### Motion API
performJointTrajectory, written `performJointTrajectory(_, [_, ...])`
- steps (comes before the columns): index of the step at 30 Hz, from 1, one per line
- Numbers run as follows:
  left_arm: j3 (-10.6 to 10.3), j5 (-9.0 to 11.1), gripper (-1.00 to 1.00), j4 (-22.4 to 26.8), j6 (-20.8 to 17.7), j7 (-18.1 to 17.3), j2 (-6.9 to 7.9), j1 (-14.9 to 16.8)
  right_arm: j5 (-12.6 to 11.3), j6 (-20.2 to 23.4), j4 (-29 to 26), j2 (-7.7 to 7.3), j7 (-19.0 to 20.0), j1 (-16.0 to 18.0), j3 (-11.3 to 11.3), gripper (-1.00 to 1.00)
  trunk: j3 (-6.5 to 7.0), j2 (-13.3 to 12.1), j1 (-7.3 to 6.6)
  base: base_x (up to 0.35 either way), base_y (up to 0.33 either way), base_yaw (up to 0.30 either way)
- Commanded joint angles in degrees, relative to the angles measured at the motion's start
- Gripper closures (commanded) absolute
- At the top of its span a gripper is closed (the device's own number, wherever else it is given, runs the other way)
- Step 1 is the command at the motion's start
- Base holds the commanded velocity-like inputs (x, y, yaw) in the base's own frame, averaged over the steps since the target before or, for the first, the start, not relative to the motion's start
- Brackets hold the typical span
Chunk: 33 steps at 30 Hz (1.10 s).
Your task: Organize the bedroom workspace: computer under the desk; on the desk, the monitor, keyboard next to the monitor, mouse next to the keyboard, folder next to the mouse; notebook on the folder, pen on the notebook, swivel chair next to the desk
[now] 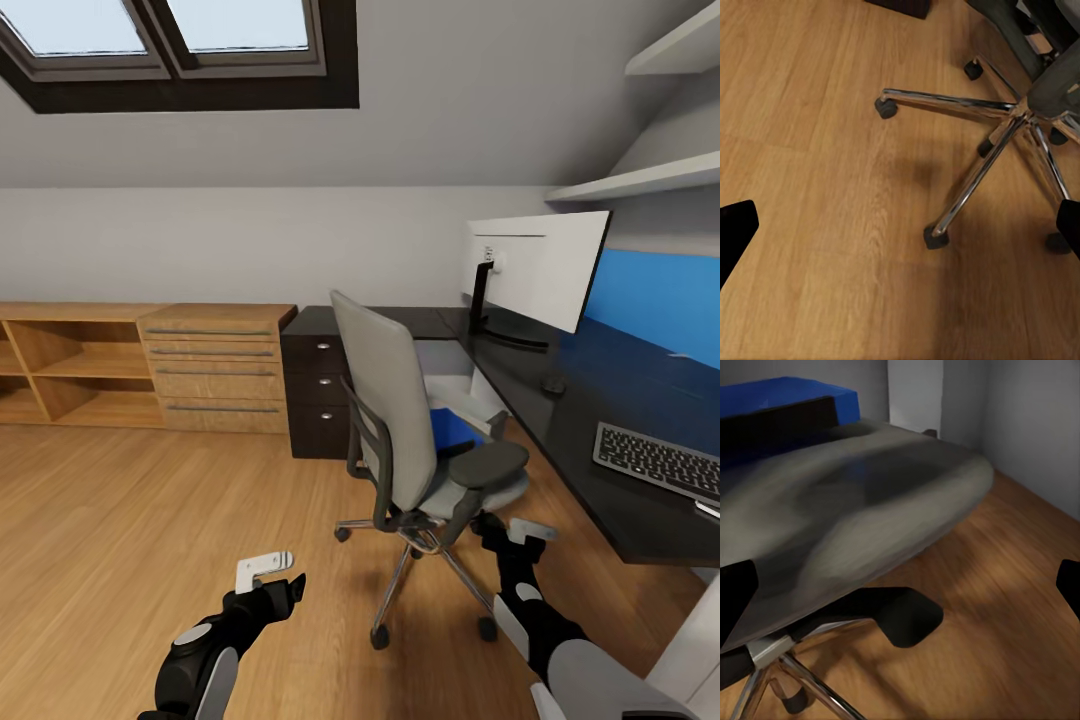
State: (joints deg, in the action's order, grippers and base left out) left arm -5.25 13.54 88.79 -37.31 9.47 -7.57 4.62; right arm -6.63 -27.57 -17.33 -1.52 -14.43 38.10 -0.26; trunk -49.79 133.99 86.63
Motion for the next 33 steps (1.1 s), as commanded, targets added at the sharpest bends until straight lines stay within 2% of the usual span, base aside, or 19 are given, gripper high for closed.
performJointTrajectory(1, [0.0,0.6,-1.00,0.1,-0.2,0.5,0.00,0.0,-0.4,-0.3,0.0,0.09,0.2,0.0,0.2,-1.00,-0.06,0.0,-0.01,0.002,0.000,0.000])
performJointTrajectory(12, [0.0,0.6,-1.00,0.1,-0.2,0.5,0.01,0.0,-0.5,-0.2,0.0,0.56,0.1,0.0,0.3,-1.00,-0.06,0.0,-0.01,0.000,0.000,0.018])
performJointTrajectory(33, [0.0,0.6,-1.00,0.0,-0.2,0.6,0.00,0.0,-0.5,-0.2,0.1,0.73,0.1,0.0,0.3,-1.00,-0.06,0.0,-0.01,-0.011,0.013,0.268])
